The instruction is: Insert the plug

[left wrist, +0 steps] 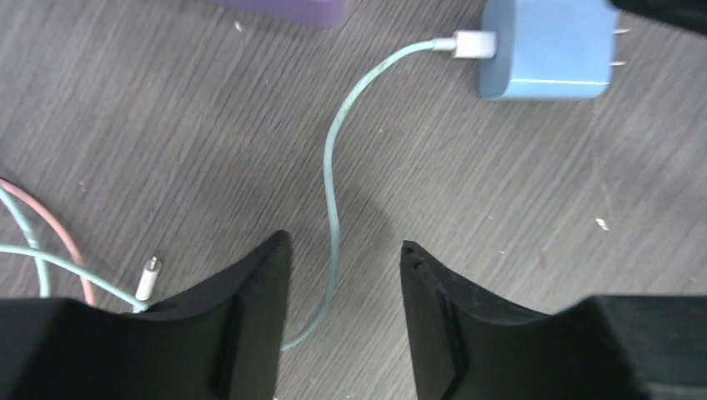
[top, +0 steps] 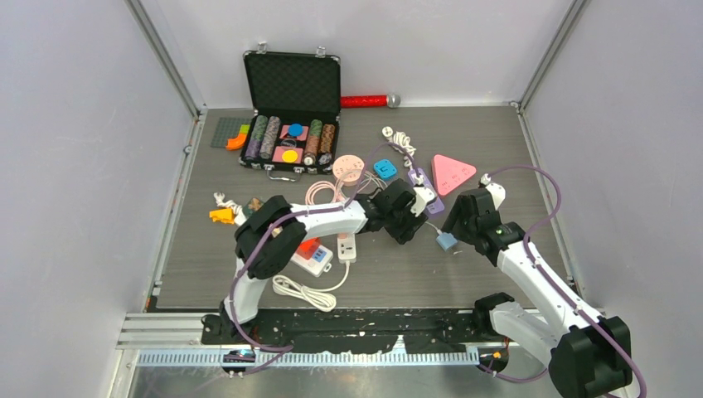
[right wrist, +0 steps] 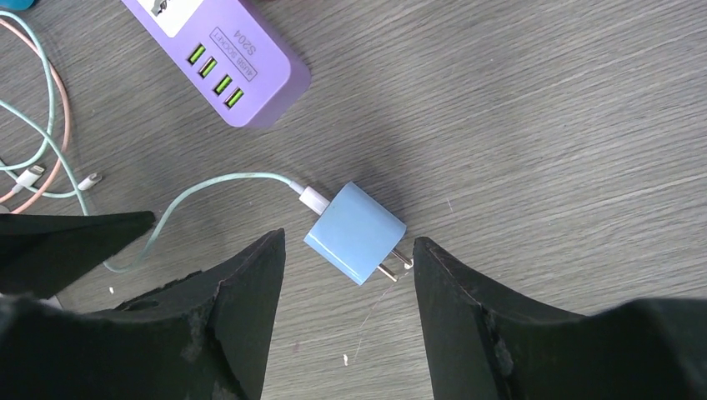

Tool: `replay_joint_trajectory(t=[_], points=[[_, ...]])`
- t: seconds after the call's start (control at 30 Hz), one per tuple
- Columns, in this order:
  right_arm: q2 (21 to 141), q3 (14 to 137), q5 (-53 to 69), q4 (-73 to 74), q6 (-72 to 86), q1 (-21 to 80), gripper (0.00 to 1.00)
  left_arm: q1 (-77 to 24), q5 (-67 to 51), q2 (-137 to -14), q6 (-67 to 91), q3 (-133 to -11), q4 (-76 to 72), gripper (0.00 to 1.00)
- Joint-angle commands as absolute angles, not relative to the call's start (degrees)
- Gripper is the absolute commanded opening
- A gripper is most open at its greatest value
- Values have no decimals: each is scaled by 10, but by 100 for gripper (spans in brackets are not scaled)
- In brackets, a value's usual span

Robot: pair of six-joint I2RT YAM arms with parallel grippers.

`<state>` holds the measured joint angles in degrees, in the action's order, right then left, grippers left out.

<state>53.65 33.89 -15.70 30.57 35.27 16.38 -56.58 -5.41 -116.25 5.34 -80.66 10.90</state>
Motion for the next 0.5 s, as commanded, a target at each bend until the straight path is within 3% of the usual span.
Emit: replay_joint_trajectory(t=[0.0,0.1,0.23,0.47], points=[[535,340,-152,303,358,160,63,-564,-26,-1181,77,-843,110,47],[534,341,-147,302,357,160,63,-560,-10,-1186,86,-850,122,32],[534,339,-131,299,351,160,63,-557,-9,-1160,92,-838,131,0],[539,325,-56,260,291,160,67,-557,15,-1081,117,-839,226,0]])
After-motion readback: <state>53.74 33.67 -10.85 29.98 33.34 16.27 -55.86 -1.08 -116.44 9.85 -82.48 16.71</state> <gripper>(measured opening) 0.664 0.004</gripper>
